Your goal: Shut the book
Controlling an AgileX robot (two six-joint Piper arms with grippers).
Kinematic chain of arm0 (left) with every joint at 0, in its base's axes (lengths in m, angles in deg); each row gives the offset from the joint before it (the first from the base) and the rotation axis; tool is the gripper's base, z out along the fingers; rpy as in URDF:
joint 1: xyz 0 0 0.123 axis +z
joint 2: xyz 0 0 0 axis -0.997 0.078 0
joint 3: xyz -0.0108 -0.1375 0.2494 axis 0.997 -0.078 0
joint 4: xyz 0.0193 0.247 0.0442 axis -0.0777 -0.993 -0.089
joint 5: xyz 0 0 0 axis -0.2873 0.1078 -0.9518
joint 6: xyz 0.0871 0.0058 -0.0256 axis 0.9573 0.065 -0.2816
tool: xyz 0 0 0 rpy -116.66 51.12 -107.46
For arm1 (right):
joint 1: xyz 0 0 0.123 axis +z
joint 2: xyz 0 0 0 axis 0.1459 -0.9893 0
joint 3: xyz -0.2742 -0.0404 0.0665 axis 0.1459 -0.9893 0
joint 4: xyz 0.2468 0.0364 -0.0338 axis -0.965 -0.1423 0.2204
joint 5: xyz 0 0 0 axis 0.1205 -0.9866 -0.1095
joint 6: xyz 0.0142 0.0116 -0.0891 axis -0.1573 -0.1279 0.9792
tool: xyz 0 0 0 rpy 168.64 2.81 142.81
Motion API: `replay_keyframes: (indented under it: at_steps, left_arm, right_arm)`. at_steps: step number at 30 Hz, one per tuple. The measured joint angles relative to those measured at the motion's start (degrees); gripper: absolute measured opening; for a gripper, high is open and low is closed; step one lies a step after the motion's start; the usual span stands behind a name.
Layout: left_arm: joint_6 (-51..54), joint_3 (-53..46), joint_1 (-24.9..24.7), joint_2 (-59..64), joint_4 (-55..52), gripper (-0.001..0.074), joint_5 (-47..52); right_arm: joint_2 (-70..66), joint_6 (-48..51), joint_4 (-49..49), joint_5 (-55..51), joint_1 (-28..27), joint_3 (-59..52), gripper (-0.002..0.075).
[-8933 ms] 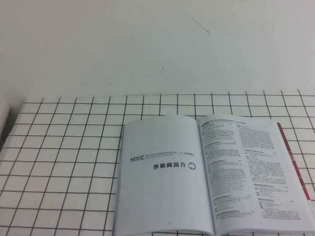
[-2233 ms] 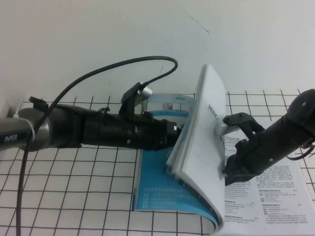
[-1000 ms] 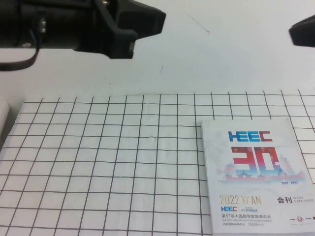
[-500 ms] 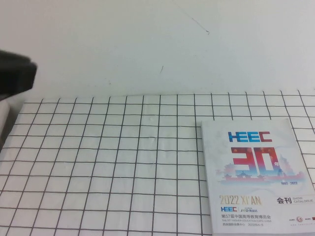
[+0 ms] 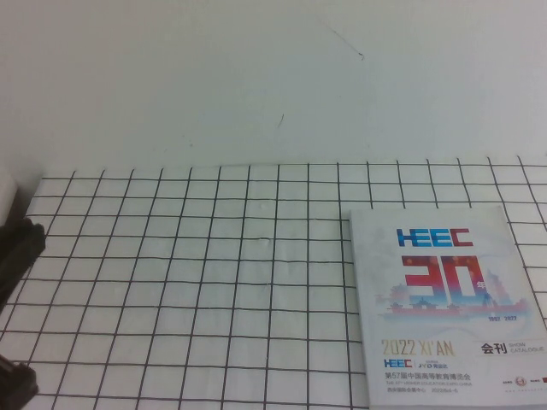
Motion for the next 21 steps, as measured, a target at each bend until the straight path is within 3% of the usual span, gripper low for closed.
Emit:
replay_keyframes:
  at_steps: [7, 21]
  left_arm:
    - [0.13, -8.23, 0.0, -0.01, -0.29, -0.0004, -4.62]
    - [0.15, -8.46, 0.0, -0.01, -0.29, -0.0004, -4.99]
  right_arm:
    - [0.0, 5.4, 0.0, 10.7, 0.0, -8.43, -0.0003]
    - [0.0, 5.56, 0.0, 9.65, 0.0, -13.2, -0.0003]
